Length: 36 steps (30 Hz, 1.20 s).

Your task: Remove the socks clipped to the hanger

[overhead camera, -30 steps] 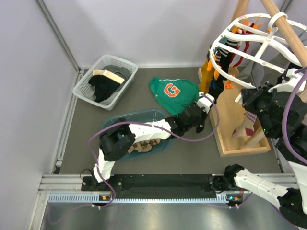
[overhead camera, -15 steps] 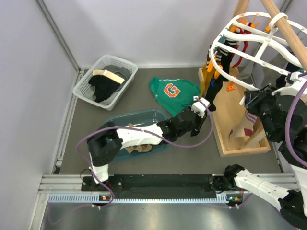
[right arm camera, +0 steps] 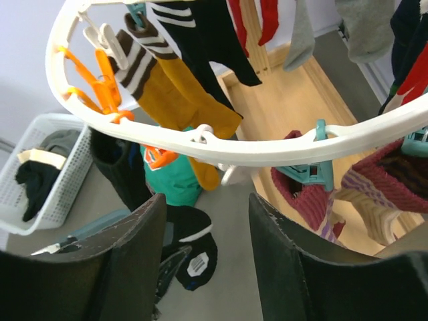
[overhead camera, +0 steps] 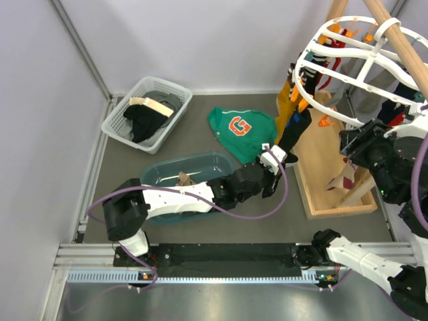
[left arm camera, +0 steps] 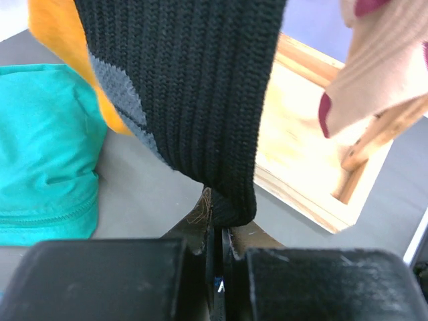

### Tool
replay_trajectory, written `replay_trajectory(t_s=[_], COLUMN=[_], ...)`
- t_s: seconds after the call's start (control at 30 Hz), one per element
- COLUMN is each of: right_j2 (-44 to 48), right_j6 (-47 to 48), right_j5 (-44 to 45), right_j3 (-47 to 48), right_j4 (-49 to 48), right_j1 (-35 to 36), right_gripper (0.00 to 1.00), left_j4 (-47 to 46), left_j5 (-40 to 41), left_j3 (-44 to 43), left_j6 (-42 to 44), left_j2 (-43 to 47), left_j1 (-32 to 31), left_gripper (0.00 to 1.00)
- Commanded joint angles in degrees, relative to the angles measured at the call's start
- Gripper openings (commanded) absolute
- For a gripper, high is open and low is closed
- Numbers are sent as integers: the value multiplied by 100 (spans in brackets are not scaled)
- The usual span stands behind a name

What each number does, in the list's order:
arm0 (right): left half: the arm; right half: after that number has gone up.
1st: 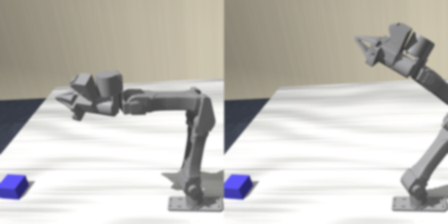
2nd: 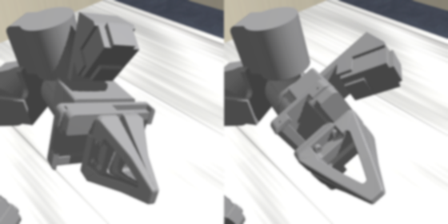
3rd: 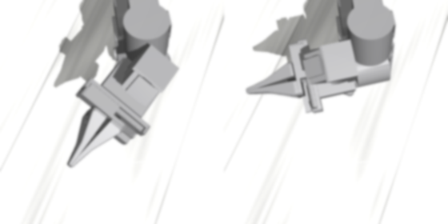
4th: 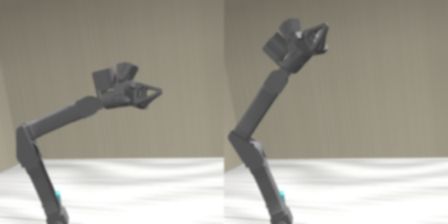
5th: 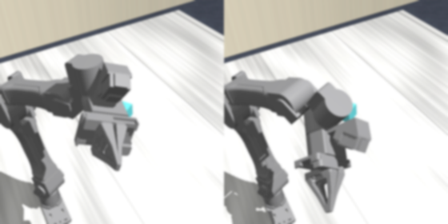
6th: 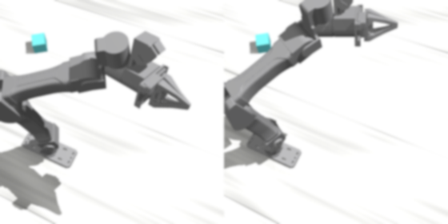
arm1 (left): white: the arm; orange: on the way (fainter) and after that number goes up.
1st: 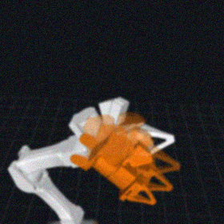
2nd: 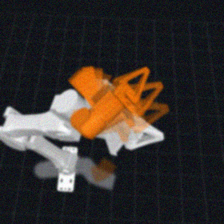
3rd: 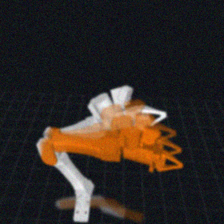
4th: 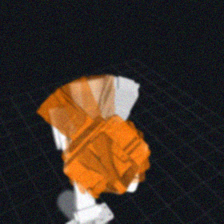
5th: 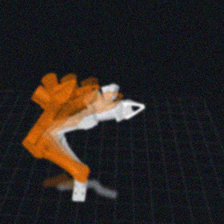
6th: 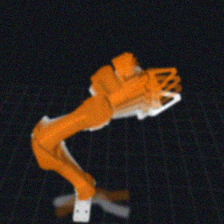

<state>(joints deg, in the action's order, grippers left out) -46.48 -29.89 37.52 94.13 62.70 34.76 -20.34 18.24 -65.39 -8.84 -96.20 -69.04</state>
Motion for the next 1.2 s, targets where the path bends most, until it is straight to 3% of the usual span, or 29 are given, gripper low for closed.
replay_trajectory(t_s=[0.0, 0.33, 0.6, 1.17], right_j2=[8, 183, 192, 517], right_j6=[132, 581, 493, 642], right_j5=[-385, -1519, -1686, -1379], right_j3=[439, 792, 835, 1099], right_j4=[225, 129, 129, -187], right_j1=[30, 30, 31, 22], right_gripper=[55, 74, 75, 75], left_j4=[-357, -365, -471, -577], left_j5=[276, 856, 1278, 1147], left_j3=[166, 228, 88, -185], left_j6=[128, 497, 787, 946], left_j2=[356, 515, 480, 726], left_j1=[-180, -628, -866, -928], left_gripper=[0, 0, 0, 0])
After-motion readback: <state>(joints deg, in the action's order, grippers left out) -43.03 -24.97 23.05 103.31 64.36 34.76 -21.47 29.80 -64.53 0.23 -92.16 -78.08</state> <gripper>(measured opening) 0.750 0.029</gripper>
